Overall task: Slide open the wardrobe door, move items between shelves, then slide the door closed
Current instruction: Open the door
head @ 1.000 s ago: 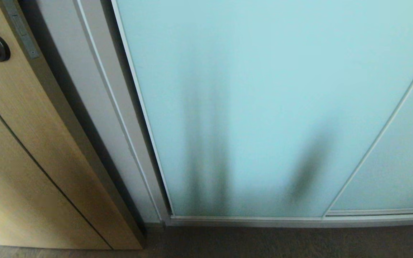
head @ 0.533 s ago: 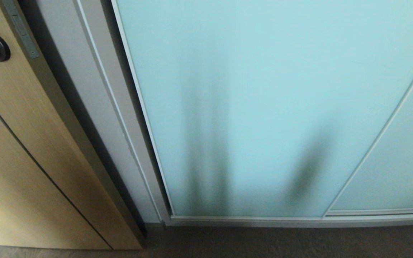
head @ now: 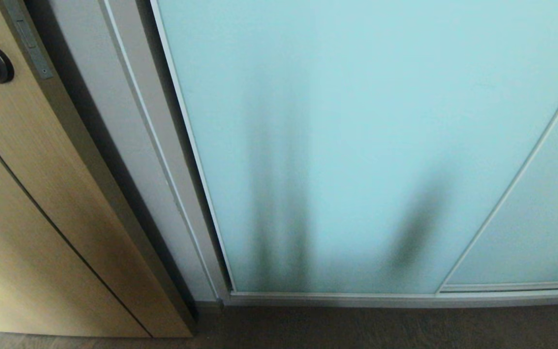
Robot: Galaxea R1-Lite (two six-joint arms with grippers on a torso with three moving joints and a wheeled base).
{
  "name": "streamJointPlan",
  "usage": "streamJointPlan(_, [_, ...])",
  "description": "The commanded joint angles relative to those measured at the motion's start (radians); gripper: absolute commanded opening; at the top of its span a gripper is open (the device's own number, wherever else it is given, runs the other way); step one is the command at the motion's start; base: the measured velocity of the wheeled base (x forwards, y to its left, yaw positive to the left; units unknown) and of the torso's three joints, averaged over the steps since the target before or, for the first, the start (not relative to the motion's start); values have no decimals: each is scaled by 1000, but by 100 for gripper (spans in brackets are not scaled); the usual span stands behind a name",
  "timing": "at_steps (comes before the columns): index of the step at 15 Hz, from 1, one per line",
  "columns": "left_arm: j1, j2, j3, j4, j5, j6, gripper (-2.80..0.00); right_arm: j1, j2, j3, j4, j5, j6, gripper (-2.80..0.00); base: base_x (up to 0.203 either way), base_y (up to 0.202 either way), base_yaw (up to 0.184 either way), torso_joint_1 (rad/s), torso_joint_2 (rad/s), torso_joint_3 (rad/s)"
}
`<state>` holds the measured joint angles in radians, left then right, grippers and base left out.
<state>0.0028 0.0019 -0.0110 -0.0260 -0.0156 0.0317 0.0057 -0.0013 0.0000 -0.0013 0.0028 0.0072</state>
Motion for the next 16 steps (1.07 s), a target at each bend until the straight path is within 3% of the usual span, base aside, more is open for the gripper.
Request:
streamJointPlan(1, [1,21,-117,-33,-62,-2,-280,0,-2,2,0,0,0,-280,0,0,0,0,0,0])
streamJointPlan(4, [-1,195,-362,-48,-127,-3,-280,0,-3,2,0,0,0,-280,0,0,0,0,0,0])
streamJointPlan(6, [-4,411,-536,-131,-143,-25,-280,0,-3,2,0,0,0,-280,0,0,0,0,0,0])
streamJointPlan(8, [-6,611,-658,-283,-152,-47,-280,2,-2,2,0,0,0,-280,0,0,0,0,0,0])
streamJointPlan(12, [-8,968,-777,-663,-166,-74,-280,0,-2,2,0,0,0,-280,0,0,0,0,0,0])
streamJointPlan(15, [-39,1107,-857,-893,-171,-70,-280,0,-2,2,0,0,0,-280,0,0,0,0,0,0])
streamJointPlan(16, [-51,1120,-861,-899,-172,-68,-280,0,-2,2,0,0,0,-280,0,0,0,0,0,0])
